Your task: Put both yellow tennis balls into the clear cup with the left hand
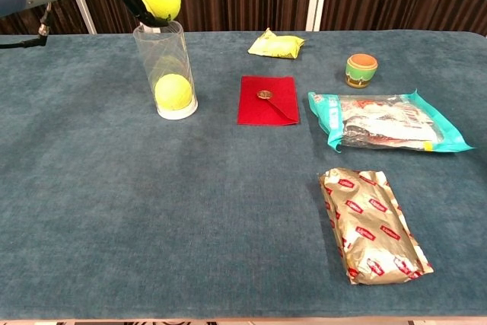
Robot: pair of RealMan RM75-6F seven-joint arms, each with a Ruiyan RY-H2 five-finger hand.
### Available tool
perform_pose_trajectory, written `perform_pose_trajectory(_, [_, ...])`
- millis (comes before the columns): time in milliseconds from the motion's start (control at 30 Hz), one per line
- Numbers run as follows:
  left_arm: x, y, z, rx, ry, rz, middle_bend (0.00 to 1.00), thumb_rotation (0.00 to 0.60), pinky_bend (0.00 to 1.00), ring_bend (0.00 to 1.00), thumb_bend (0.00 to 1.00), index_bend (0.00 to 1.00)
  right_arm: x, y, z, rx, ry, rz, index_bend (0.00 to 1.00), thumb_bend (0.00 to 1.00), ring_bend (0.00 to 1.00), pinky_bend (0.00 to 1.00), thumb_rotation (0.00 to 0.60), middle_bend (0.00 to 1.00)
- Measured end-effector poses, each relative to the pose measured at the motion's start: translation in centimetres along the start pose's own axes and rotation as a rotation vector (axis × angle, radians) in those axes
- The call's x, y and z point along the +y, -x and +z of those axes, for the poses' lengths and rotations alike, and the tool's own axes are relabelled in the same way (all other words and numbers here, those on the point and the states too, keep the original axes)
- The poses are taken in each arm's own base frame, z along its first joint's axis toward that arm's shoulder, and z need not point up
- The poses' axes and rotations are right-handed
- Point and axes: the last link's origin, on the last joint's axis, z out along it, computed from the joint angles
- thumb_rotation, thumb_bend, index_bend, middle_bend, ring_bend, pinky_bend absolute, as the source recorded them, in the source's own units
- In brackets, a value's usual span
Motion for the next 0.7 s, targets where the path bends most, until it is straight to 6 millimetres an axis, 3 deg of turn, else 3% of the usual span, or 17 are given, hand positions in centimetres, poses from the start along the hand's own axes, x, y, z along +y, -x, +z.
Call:
perform_pose_trajectory(167, [-0.1, 0.3, 0.1, -0.008, 0.000, 0.022, 0.32, 0.600, 0.43, 0.29, 0.14, 0.38, 0.0, -0.1, 0.0, 0.004, -0.001, 0.002, 0.00, 0.34, 0.05, 0.07, 0.600, 0.00])
perform_pose_trajectory(367, [-0.1, 0.2, 0.1, -0.016, -0.012, 0.045, 0.23, 0.600, 0.29, 0.17, 0.10, 0.33, 0.1, -0.3, 0.0, 0.011, 0.005, 0.006, 0.00, 0.34, 0.05, 0.07, 0.600, 0.00])
perform_pose_trajectory(700, [0.1, -1.4, -0.3, 0.008, -0.044, 0.046, 0.22, 0.600, 0.28, 0.16, 0.08, 0.31, 0.1, -0.4, 0.0, 0.017, 0.006, 0.009, 0.00, 0.34, 0.05, 0.07, 0.600, 0.00])
